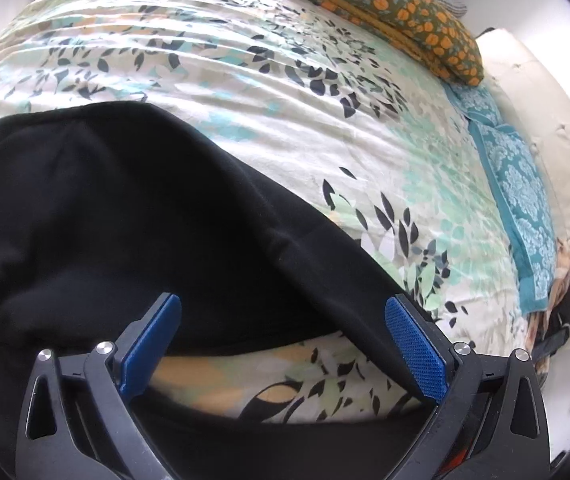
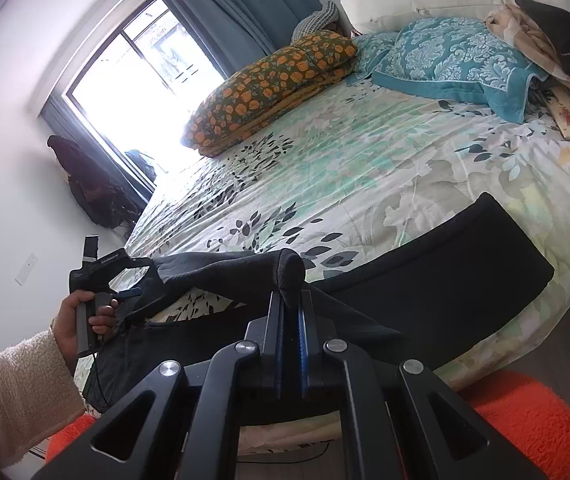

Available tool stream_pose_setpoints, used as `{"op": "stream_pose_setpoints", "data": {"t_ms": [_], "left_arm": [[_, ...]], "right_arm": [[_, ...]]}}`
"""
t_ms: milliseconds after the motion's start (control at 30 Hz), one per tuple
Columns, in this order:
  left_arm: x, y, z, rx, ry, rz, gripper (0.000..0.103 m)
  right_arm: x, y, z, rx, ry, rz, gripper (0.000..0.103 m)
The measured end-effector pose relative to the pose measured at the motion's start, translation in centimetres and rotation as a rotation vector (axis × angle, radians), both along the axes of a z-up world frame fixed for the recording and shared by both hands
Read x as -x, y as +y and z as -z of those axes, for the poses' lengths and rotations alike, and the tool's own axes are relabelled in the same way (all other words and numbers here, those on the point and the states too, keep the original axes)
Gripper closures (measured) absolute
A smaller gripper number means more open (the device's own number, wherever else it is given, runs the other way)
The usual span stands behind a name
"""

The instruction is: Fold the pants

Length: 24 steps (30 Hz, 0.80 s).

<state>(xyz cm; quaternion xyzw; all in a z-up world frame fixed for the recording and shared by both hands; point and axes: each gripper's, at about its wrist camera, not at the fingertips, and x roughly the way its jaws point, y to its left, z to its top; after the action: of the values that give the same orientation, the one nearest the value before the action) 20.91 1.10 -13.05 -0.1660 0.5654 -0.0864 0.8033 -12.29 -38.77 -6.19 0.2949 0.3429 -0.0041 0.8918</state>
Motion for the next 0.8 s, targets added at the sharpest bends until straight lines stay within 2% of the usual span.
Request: {"op": "stream_pose_setpoints", "data": {"t_ms": [100,133,167,233,267,300,367,400,467,533,600,633,700,733,800], "left_arm": [[-1.8,-0.1,1.5,0.009,0.043,-0.077,0.002],[-2.4,0.1,1.9,0.023,0.049,-0.1,0.007],[-2.8,0.5,2.0,0.042,0.054,-0.121,0.017],[-3.8,1.3,2.9,0.112,0.115,-0.153,0.092],[-4.0,1.8,3.4,0.151,0.154,-0.178,0.096],[-4.0,2.3,3.4,0.186,0.159,-0.2,0.097],[-3.4,2.8,1.8,0.226,0.108,-0.207,0.099],[-2.9,2.8,0.3,0.228,0.056,-0.196,0.099],[-0.9,3.0,-3.2,0.218,-0.056,-0.152,0.099],[2.7,3.6,-6.4,0.174,-0.174,-0.106,0.099],[7.8,4.7,-7.6,0.129,-0.252,-0.088,0.097],[10.2,5.1,-7.1,0.106,-0.257,-0.079,0.097],[14.8,5.4,-4.5,0.021,-0.226,-0.05,0.097],[16.7,5.5,-2.8,-0.011,-0.191,-0.039,0.097],[19.5,5.6,0.3,-0.03,-0.127,-0.032,0.097]], "right_arm": [[0.6,-0.6,-0.2,-0.016,-0.02,0.011,0.097],[0.9,-0.8,-0.3,-0.02,-0.026,0.012,0.097],[1.1,-1.0,-0.4,-0.025,-0.03,0.012,0.097],[1.1,-1.6,-0.5,-0.043,-0.024,0.009,0.097],[0.7,-2.1,-0.3,-0.053,-0.009,0.0,0.097],[-0.1,-2.6,-0.3,-0.049,0.008,-0.01,0.097],[-2.5,-3.7,-0.7,0.0,0.035,-0.04,0.097],[-3.8,-4.4,-1.5,0.029,0.02,-0.049,0.097],[-6.3,-5.2,-4.1,0.105,-0.034,-0.071,0.097],[-7.9,-5.2,-6.7,0.201,-0.091,-0.121,0.097],[-8.7,-4.7,-7.5,0.322,-0.106,-0.213,0.097],[-8.7,-4.4,-7.0,0.386,-0.087,-0.264,0.097],[-8.8,-4.3,-4.0,0.452,0.019,-0.375,0.095],[-8.8,-4.6,-1.6,0.439,0.124,-0.427,0.091],[-8.0,-5.6,3.4,0.432,0.323,-0.463,0.091]]}}
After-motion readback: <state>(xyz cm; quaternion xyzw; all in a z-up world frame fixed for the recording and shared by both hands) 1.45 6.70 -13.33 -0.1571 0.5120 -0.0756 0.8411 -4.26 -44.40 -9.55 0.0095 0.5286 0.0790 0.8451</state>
